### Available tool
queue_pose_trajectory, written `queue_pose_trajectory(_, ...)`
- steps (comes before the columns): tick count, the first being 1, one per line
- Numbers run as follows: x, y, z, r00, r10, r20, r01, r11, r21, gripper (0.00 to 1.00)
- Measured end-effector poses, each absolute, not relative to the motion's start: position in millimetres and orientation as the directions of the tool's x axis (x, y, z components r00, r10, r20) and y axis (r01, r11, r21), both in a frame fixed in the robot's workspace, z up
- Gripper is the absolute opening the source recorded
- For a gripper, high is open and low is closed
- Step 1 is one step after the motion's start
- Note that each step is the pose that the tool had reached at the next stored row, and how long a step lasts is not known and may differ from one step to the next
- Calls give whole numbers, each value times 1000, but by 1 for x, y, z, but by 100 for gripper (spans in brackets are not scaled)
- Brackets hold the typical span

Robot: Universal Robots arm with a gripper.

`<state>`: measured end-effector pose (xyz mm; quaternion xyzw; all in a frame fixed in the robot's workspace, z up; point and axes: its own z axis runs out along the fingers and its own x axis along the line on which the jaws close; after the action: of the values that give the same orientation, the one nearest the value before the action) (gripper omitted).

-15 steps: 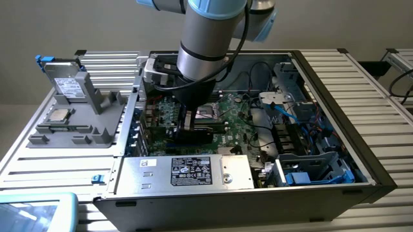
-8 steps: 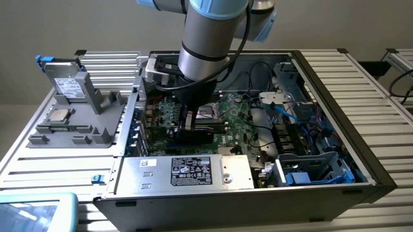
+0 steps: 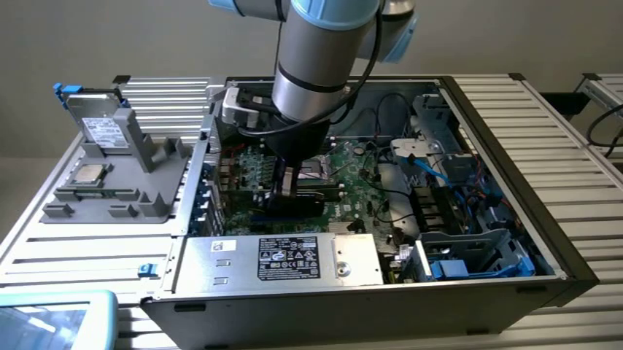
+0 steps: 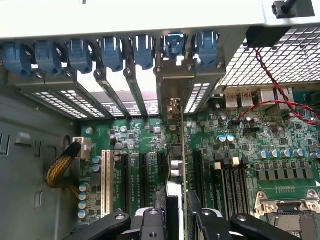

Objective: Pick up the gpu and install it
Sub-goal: 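Insert the gpu into the slot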

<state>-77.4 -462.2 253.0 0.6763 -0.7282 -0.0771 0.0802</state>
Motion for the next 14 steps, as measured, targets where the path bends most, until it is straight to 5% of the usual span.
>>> queue_pose_trajectory(14, -82, -464, 250, -88, -996, 10, -971, 88, 221, 28)
